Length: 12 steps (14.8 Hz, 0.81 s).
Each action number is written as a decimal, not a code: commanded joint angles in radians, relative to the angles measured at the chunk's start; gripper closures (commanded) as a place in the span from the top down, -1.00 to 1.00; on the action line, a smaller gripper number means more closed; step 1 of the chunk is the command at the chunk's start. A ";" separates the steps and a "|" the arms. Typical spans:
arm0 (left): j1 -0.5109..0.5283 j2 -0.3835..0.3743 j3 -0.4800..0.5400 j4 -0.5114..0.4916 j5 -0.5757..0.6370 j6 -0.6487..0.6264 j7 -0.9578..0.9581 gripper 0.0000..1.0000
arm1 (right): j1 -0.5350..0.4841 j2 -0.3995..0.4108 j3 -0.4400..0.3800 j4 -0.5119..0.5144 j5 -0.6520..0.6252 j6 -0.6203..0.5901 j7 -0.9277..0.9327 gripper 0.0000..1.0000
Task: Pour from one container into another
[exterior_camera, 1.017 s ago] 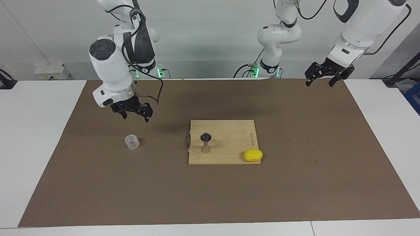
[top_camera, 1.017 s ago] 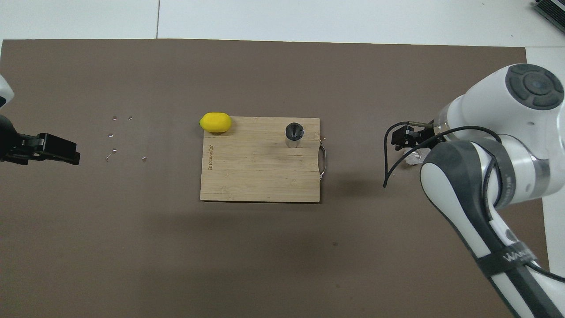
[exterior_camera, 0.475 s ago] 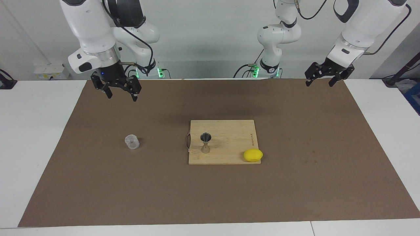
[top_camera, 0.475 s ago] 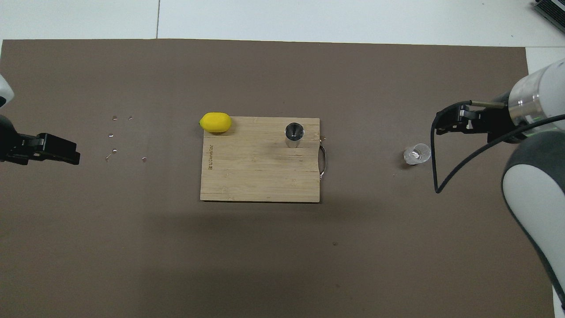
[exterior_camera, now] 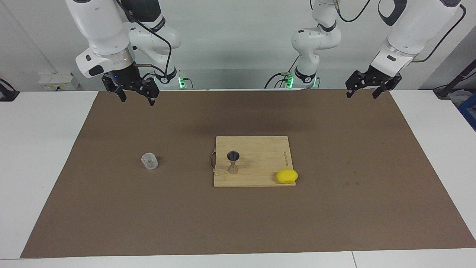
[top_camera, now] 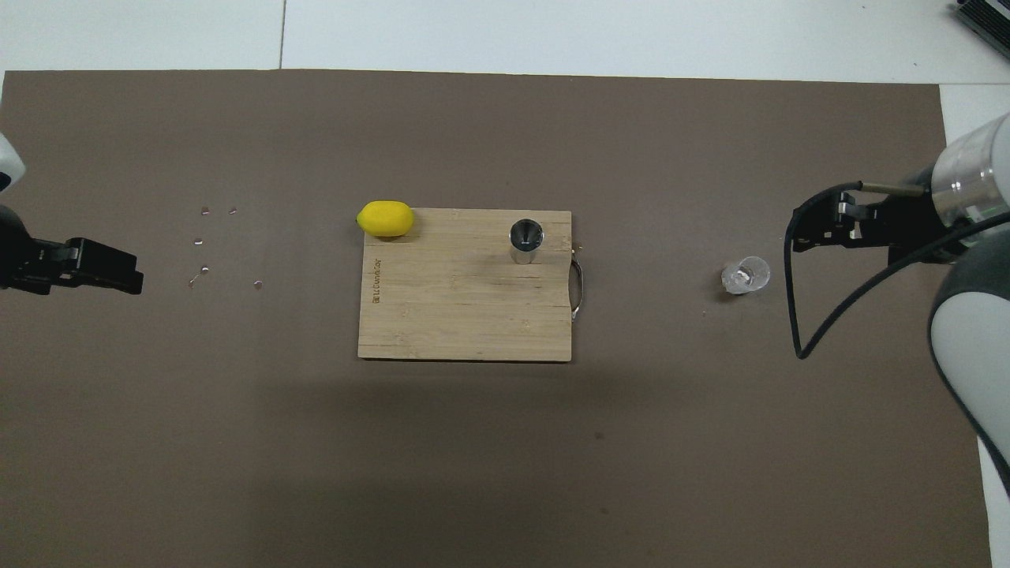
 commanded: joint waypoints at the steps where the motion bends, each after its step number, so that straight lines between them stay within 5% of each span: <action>1: -0.009 -0.018 0.007 -0.023 0.017 0.013 0.002 1.00 | -0.018 -0.068 0.008 -0.102 -0.001 0.052 -0.029 1.00; 12: -0.009 -0.018 0.007 -0.023 0.017 0.013 0.002 1.00 | -0.032 -0.065 0.005 -0.097 0.009 0.064 -0.141 1.00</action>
